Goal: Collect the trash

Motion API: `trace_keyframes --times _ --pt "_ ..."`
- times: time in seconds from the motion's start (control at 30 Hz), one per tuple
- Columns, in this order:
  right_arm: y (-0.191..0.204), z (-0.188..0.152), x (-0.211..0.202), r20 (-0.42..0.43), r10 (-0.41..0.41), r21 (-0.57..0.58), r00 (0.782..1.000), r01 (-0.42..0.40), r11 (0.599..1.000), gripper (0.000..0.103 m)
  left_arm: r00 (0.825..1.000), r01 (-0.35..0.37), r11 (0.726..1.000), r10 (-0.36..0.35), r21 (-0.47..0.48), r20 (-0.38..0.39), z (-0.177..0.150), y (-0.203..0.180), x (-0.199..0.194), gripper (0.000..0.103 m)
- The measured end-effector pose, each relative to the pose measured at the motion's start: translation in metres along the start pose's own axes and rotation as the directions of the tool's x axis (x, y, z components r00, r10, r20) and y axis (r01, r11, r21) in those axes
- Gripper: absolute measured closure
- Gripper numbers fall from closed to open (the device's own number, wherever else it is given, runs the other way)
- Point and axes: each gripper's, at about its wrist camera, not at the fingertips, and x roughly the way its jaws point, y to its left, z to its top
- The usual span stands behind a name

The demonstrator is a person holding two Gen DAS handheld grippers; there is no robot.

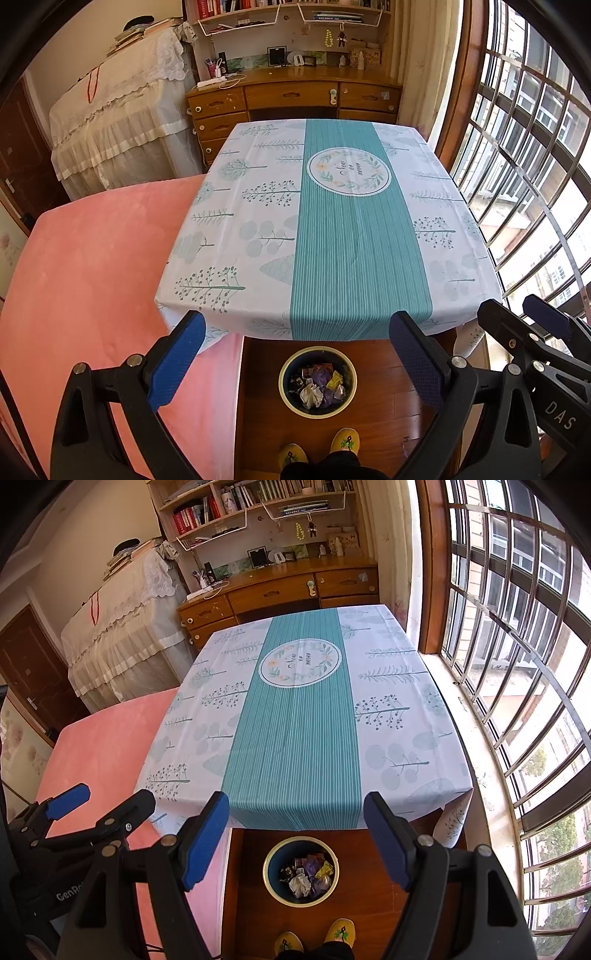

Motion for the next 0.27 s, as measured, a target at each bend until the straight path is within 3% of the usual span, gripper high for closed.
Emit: trace_keyframes --times 0.27 --pt "-0.0041 0.0015 0.0052 -0.014 0.019 -0.006 1.0 -0.019 1.0 0.027 1.0 -0.015 1.0 0.015 -0.007 -0.009 0.0002 -0.0033 0.0014 0.004"
